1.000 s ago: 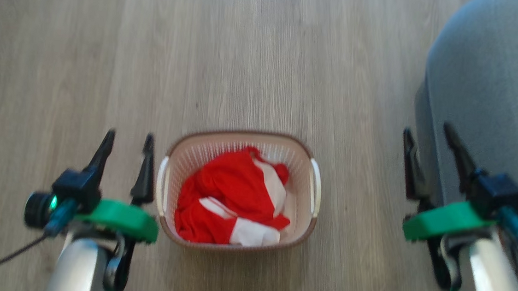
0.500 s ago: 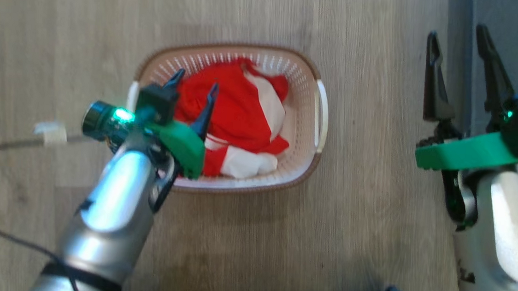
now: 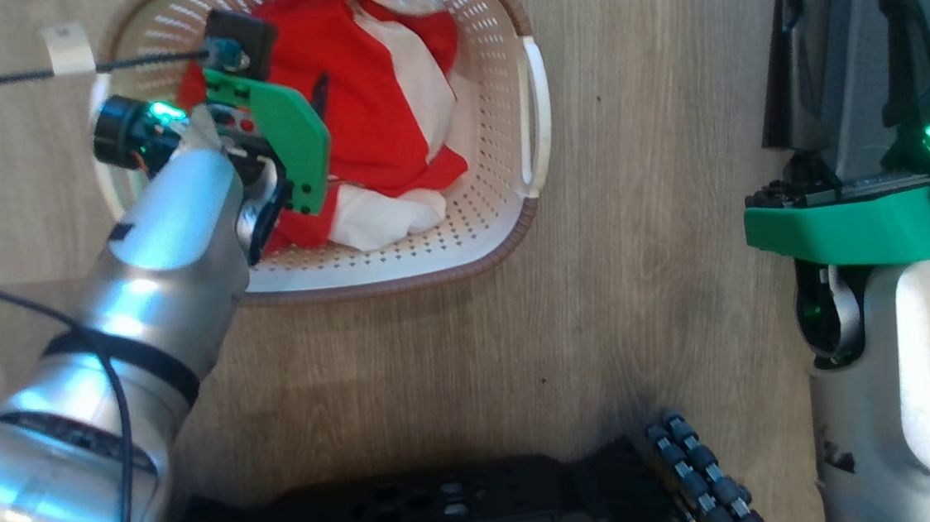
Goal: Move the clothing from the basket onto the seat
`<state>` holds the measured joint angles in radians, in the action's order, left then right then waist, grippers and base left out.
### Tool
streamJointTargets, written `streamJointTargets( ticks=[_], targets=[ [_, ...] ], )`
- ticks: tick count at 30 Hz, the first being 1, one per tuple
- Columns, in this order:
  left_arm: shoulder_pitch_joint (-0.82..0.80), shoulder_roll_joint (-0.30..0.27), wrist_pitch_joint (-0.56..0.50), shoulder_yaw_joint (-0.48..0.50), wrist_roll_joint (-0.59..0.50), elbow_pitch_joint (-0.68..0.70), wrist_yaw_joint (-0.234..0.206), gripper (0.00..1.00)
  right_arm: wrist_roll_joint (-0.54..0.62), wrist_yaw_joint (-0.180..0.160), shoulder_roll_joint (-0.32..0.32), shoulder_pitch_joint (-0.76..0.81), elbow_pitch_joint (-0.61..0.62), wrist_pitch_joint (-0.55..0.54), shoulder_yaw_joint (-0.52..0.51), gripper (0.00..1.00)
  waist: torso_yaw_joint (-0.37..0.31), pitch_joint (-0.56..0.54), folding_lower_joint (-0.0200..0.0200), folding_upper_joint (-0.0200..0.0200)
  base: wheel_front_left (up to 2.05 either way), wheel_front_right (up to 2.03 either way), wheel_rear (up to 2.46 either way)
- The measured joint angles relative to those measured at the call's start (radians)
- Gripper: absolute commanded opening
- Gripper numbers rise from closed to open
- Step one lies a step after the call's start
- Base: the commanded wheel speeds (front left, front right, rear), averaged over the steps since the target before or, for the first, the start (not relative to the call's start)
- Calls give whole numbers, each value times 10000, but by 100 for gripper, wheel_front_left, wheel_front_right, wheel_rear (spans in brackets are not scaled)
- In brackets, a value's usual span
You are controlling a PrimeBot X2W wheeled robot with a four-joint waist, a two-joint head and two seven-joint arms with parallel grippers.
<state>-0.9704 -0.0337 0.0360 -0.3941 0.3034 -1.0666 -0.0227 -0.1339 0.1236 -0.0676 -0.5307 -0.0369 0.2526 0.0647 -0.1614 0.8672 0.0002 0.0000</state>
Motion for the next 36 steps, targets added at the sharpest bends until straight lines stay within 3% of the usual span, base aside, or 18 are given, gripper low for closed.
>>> streamJointTargets(
  ticks=[11, 23, 24, 26, 27, 36],
  targets=[
    [-1360, -267, -54, -240, -232, -1703, -257, 100, -456, 0, 42, -206, 382, 2, 178, 100, -590, 996, -1, 0, 0, 0, 0],
    [-1498, -422, -347, -579, -274, -2138, -230, 100, -890, 0, 52, -257, 623, 31, 159, 100, -813, 1552, -2, 0, 0, 0, 0],
    [-1513, -430, -347, -596, -322, -2144, -207, 80, -901, 0, 54, -257, 644, 31, 159, 100, -825, 1580, -1, 0, 0, 0, 0],
    [-1522, -451, -328, -652, -322, -2161, -182, 7, -984, 0, 58, -257, 648, 31, 155, 100, -863, 1606, -1, 0, 0, 0, 0],
    [-1522, -454, -226, -662, -322, -2171, -150, 0, -1007, 2, 58, -257, 648, 31, 123, 100, -871, 1599, -1, 0, 0, 0, 0],
    [-1192, -259, 1643, -514, 159, -2059, 397, 0, -890, 0, 65, 227, 366, 31, -293, 100, -547, 591, -2, 0, 0, 0, 0]
  ],
)
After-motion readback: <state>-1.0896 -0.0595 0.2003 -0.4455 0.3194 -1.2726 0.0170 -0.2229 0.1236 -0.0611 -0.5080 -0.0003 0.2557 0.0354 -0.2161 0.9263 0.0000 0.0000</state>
